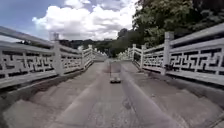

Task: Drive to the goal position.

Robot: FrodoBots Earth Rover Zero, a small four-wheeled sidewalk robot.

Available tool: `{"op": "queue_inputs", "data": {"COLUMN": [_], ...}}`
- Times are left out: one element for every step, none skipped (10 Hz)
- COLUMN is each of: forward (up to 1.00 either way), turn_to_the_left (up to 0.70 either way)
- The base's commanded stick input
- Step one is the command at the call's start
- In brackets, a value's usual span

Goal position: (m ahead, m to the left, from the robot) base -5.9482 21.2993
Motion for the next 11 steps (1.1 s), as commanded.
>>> {"op": "queue_inputs", "data": {"forward": [0.45, 0.45, 0.45, 0.45, 0.45, 0.45, 0.45, 0.45, 0.45, 0.45, 0.45], "turn_to_the_left": [0.0, 0.0, 0.0, 0.0, 0.0, 0.0, 0.0, 0.0, 0.0, 0.0, 0.0]}}
